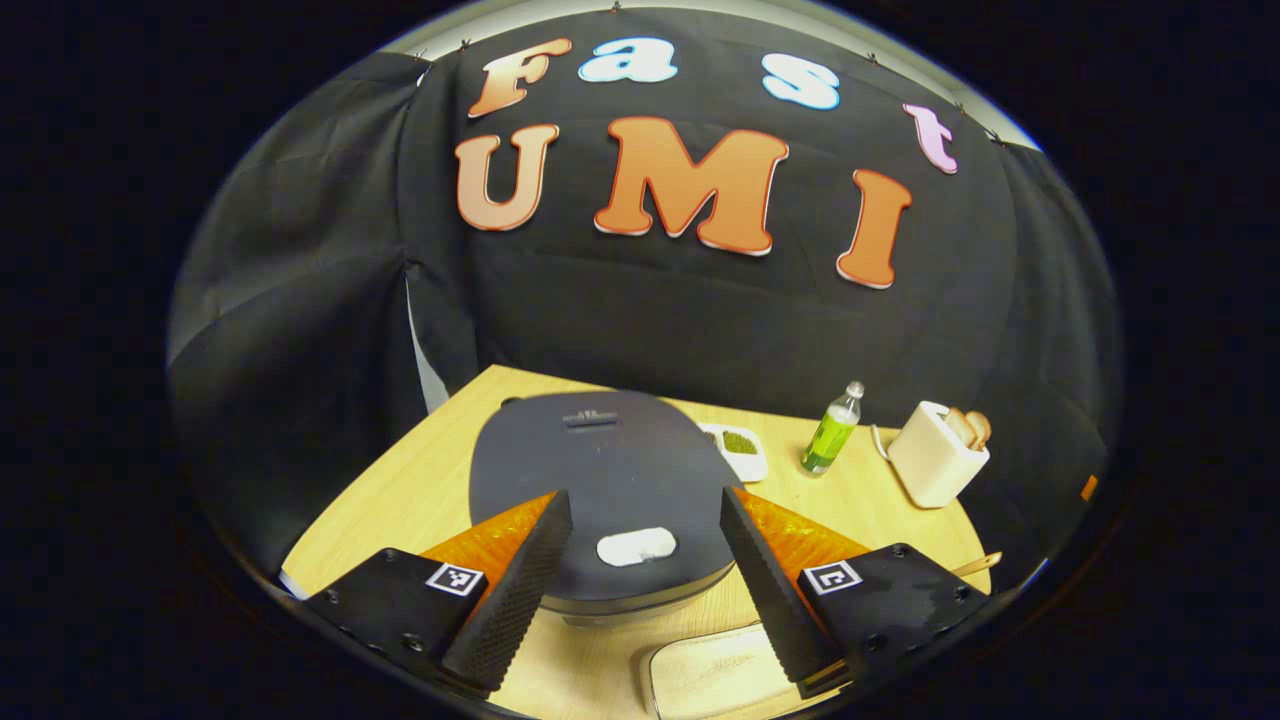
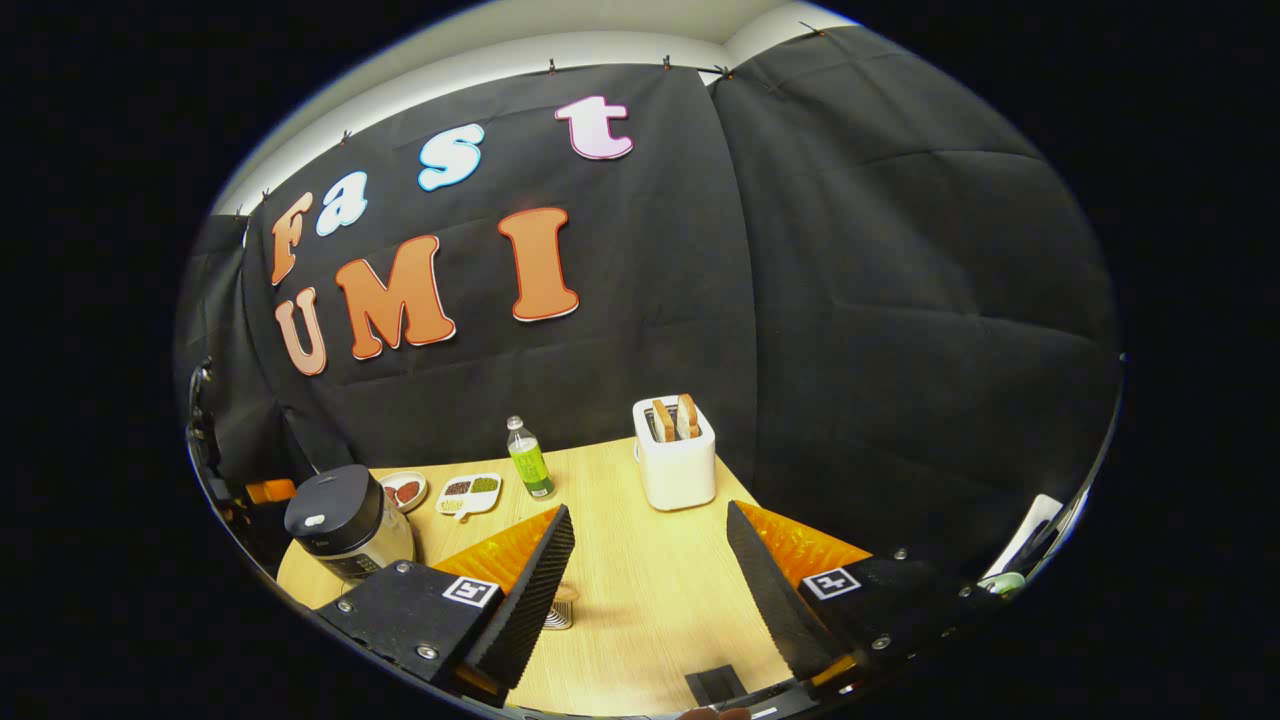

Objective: Close the left gripper, press the button to open the rice cooker; take a wooden spoon from the chopstick holder with the right hand, scoop a spoonful of rice and pour it into the rice cooker, then put the wooden spoon back into the chopstick holder.

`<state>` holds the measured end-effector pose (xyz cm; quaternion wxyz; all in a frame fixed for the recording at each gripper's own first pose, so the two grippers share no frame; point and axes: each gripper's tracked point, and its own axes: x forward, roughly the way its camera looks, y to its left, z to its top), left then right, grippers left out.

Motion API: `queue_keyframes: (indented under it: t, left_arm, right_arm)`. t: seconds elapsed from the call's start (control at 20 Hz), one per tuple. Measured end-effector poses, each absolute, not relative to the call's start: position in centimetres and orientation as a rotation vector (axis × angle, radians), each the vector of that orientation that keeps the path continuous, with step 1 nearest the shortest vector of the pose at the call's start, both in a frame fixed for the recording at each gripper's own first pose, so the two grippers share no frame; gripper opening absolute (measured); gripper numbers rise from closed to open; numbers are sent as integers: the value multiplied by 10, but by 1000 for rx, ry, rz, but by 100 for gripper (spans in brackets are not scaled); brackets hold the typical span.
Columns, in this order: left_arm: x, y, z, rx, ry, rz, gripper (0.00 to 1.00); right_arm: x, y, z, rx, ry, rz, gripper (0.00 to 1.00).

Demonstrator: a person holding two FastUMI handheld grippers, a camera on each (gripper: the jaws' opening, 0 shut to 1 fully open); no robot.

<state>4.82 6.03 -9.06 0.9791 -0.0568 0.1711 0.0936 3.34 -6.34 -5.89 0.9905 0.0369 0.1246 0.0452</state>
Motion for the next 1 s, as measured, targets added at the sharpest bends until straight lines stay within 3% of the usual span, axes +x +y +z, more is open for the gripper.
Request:
queue_keyframes:
  t: [0.4,0.7,1.0]
  left_arm:
    - [-12,99,79,4,48,256,99]
    - [-43,104,122,19,-49,289,99]
    - [-51,103,124,35,-64,308,98]
  right_arm:
    - [43,-50,-8,40,159,129,95]
    - [41,-26,37,12,62,193,95]
    - [39,-14,43,-14,42,223,95]
